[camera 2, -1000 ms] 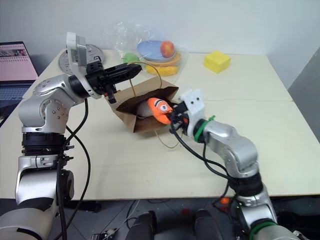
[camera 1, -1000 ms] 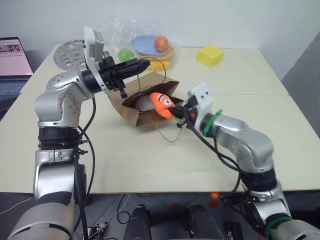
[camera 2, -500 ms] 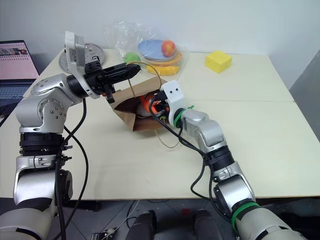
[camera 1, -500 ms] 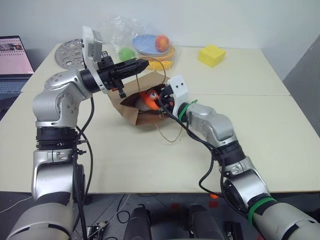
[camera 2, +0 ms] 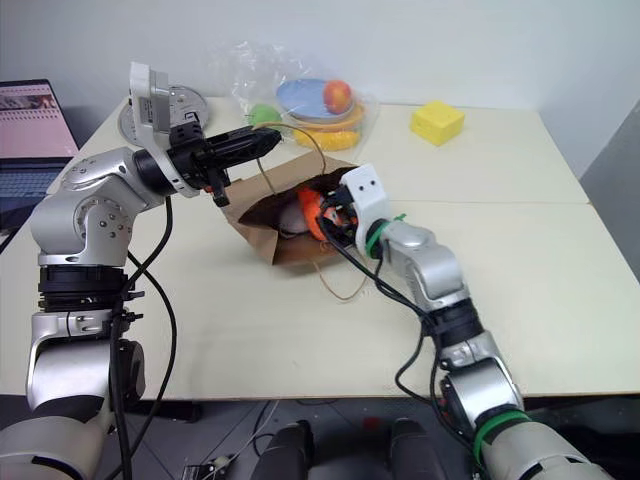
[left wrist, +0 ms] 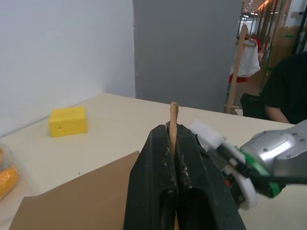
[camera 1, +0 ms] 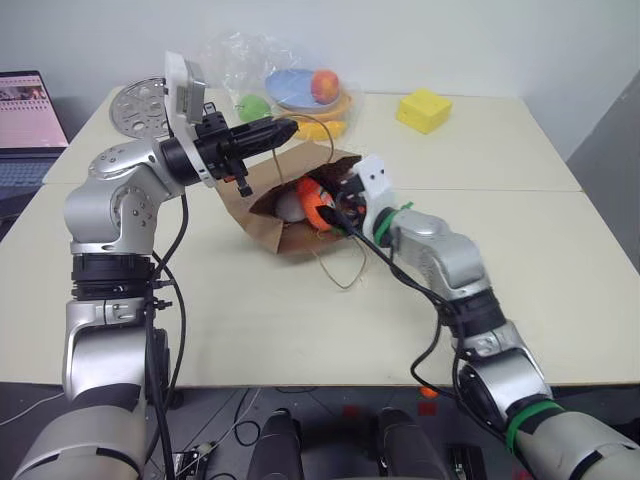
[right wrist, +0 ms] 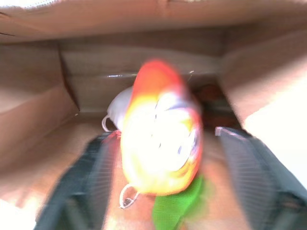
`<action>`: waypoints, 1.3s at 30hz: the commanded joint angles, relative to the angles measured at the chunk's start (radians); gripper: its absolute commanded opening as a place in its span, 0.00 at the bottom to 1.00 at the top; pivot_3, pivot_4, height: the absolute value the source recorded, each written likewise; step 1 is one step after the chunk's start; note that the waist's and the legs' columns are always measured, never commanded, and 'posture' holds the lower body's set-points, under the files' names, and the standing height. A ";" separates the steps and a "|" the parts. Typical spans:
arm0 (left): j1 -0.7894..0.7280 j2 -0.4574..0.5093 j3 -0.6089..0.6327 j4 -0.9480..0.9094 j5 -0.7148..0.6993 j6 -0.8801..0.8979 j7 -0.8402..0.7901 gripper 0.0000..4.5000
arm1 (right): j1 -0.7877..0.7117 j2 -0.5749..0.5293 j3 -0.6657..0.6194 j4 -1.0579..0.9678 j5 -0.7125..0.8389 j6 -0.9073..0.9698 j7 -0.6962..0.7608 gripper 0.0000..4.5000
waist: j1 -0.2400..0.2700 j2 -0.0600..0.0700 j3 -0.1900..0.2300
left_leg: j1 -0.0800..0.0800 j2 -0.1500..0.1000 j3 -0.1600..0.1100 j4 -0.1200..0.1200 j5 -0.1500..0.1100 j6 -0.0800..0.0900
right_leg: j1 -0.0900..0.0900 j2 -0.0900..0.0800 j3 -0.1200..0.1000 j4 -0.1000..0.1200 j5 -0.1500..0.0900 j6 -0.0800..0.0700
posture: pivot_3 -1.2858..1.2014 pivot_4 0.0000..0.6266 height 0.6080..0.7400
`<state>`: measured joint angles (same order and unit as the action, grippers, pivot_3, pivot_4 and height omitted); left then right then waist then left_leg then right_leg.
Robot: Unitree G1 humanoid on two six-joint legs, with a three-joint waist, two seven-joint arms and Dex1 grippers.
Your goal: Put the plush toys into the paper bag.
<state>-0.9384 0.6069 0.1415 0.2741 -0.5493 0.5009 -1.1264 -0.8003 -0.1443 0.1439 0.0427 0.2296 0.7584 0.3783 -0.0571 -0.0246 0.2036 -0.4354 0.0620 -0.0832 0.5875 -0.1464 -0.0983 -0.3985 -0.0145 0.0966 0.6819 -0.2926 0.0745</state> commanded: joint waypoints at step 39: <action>-0.005 0.030 0.024 -0.047 -0.017 0.000 0.002 0.00 | 0.250 -0.044 -0.067 -0.261 0.110 0.100 0.040 0.00 | -0.001 0.000 0.000 | 0.000 0.001 0.001 0.001 0.000 0.000 | -0.001 0.001 0.001 0.000 0.000 0.000 | 0.52 0.24 1.00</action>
<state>-0.9356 0.6156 0.1362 0.2712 -0.5496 0.5012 -1.1258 -0.4908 -0.1795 0.1404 -0.1389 0.2926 0.8507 0.4000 -0.0586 -0.0246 0.2036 -0.4356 0.0627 -0.0826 0.5881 -0.1463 -0.0983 -0.3991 -0.0136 0.0975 0.6818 -0.2925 0.0743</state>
